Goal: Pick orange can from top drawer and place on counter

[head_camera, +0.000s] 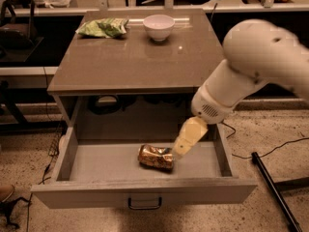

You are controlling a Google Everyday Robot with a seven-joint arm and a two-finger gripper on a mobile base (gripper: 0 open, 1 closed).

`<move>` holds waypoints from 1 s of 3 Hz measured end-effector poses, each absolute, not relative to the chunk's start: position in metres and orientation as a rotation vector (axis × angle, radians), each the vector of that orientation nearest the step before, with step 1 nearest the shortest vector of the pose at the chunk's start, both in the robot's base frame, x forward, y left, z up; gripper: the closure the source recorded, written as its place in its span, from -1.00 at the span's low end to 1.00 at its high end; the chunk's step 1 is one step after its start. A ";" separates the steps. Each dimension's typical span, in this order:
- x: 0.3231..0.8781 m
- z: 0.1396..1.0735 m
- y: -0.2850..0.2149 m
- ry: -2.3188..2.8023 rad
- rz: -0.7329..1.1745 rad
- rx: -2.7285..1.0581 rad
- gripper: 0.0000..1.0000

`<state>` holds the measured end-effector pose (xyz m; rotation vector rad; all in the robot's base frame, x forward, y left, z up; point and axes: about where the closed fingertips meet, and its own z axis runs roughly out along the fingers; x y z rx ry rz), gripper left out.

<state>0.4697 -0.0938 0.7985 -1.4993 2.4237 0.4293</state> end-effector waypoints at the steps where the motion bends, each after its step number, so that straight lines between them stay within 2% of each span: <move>1: 0.482 0.795 -0.087 2.417 0.419 -1.422 -1.00; 3: 0.489 0.778 -0.070 2.412 0.360 -1.454 -1.00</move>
Offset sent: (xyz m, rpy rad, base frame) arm 0.0127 0.0071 -0.0051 0.0244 -0.0285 -0.0519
